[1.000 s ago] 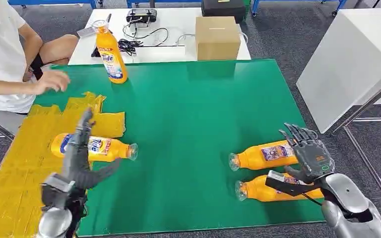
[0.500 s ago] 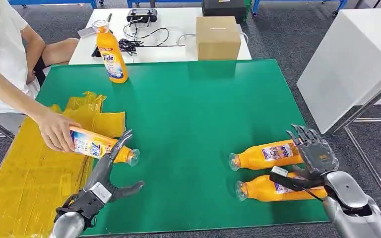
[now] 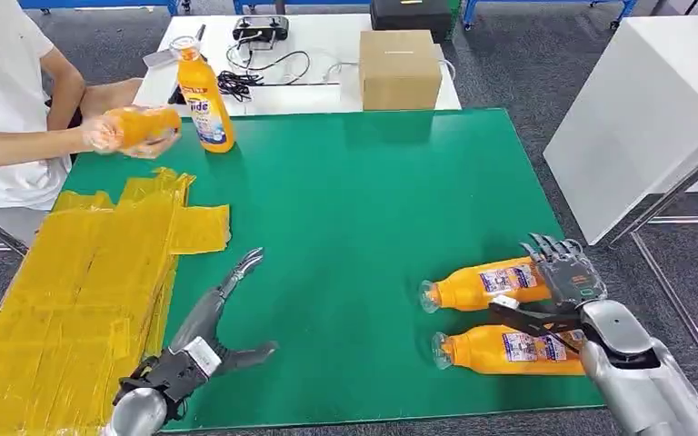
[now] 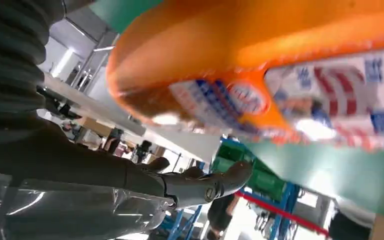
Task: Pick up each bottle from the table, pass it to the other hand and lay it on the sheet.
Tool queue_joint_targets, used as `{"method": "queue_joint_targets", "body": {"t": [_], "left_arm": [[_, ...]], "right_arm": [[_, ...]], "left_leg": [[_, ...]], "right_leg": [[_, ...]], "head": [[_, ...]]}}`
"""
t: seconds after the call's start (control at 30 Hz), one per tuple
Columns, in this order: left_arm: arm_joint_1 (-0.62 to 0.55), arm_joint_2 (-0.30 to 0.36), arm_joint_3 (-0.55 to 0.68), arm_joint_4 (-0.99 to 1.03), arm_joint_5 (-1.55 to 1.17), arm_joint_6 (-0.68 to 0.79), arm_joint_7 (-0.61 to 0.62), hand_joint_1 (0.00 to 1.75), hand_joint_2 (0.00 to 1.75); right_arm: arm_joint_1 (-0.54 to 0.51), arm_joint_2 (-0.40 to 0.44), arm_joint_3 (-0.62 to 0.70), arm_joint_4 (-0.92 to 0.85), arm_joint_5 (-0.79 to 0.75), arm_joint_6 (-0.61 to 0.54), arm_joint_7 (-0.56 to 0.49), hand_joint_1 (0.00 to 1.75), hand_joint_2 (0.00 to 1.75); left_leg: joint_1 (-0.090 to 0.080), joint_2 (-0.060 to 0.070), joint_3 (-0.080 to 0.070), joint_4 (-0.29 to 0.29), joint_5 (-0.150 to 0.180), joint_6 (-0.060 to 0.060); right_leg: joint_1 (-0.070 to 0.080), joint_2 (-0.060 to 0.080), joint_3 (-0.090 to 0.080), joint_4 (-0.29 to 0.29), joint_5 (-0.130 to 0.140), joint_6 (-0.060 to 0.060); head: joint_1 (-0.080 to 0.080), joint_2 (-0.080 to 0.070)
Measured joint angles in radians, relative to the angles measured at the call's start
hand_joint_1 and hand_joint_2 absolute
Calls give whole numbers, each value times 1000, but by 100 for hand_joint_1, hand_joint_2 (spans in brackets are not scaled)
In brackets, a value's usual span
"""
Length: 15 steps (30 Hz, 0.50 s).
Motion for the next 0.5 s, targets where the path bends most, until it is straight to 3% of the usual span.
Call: {"method": "queue_joint_targets", "body": {"t": [0.37,0.4,0.43,0.47,0.5], "left_arm": [[-13,0,-20,10,26,-2,-23,0,175],[-16,0,-25,12,32,-2,-28,0,175],[-19,0,-28,13,37,-2,-32,0,175],[-21,0,-31,14,40,-2,-35,0,175],[-22,-1,-32,15,46,-2,-38,0,175]], "right_arm": [[-111,12,54,153,-9,59,-18,0,175],[-131,14,65,183,-13,65,-26,14,175],[-147,16,75,210,-17,66,-34,110,175],[-159,18,81,231,-19,64,-40,173,175],[-171,20,88,248,-19,56,-44,175,175]], "left_leg": [[0,2,2,0,0,0],[0,4,3,0,0,0],[0,5,4,0,0,0],[0,5,6,0,-1,0],[0,6,7,0,-1,0]], "right_leg": [[0,1,1,0,0,0],[0,2,2,0,0,0],[0,2,3,0,1,0],[0,3,4,0,1,0],[0,3,5,0,1,0]], "head": [[0,0],[0,0],[0,0],[1,0],[0,0]]}}
